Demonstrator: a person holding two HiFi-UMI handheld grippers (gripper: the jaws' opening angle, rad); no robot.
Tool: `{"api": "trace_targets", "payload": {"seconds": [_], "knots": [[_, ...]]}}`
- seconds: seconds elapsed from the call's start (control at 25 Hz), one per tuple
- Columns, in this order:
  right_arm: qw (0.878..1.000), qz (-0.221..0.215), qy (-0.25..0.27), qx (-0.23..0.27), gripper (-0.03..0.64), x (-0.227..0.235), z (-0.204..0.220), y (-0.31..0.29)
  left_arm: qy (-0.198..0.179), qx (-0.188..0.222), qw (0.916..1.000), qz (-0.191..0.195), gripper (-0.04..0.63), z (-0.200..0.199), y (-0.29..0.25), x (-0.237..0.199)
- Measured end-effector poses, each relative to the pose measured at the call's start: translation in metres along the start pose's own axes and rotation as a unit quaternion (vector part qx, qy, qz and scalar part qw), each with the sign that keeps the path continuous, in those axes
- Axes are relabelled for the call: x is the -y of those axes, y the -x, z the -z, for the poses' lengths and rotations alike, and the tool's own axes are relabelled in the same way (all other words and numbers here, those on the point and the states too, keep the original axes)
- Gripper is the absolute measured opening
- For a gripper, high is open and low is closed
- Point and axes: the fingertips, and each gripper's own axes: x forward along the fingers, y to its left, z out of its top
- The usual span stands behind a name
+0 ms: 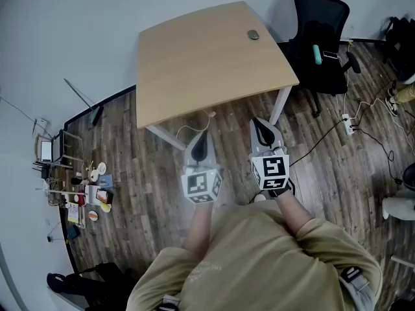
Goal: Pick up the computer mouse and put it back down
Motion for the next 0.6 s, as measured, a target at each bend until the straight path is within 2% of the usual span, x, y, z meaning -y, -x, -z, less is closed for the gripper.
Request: {"api": "trace_targets", "payload": {"seconds": [0.4,0.6], "knots": [[1.0,0.002,-0.008,-0.006,0.006,0.068,0.019,0.015,0.005,-0.006,1.0,0.003,0.002,0.019,-0.028,0.063],[0.999,-0.002,-0.029,-0.031,0.006,0.083,0.039,0.011,0.009,-0.036,0.9993,-0.001,0.002,0.038,-0.041,0.074]]}}
